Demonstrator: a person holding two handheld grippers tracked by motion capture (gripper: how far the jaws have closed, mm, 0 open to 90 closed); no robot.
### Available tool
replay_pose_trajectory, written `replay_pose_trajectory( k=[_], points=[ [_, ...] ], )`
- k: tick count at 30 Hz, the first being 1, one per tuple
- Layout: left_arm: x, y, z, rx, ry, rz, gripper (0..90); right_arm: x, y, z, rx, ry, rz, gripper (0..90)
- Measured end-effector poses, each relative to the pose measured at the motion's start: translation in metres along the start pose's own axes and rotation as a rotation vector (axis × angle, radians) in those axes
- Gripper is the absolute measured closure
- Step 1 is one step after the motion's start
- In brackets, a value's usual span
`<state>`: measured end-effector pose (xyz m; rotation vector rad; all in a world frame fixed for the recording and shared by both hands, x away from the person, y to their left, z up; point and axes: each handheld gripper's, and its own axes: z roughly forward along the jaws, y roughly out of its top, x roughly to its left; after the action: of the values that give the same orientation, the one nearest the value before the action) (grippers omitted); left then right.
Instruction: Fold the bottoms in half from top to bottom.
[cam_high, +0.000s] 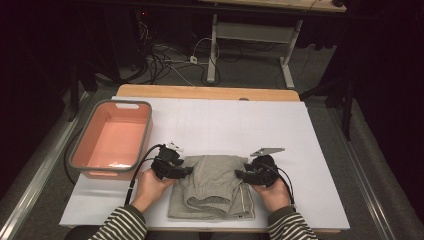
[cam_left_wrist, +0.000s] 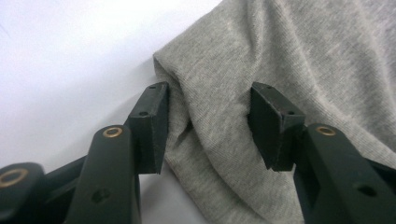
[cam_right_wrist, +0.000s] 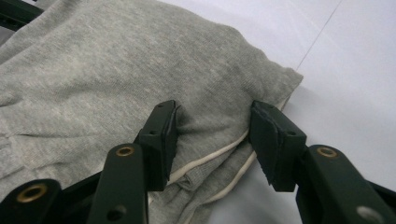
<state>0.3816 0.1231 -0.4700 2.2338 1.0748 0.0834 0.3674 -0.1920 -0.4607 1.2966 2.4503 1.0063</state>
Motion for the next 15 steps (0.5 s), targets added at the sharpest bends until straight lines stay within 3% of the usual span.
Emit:
replay_pose_trajectory(
  k=[8, 15],
  points=[
    [-0.0016, 0.0005, 0.0016, -0.006, -0.004, 0.007, 50.4, -0.0003, 0.0009, 0.0010, 0.014, 0.032, 0.013, 61.2],
    [0.0005, 0.0010, 0.0030, -0.017, -0.040, -0.012, 56.7, 0.0041, 0.0028, 0.0010, 0.026, 0.027, -0.022, 70.0]
  ],
)
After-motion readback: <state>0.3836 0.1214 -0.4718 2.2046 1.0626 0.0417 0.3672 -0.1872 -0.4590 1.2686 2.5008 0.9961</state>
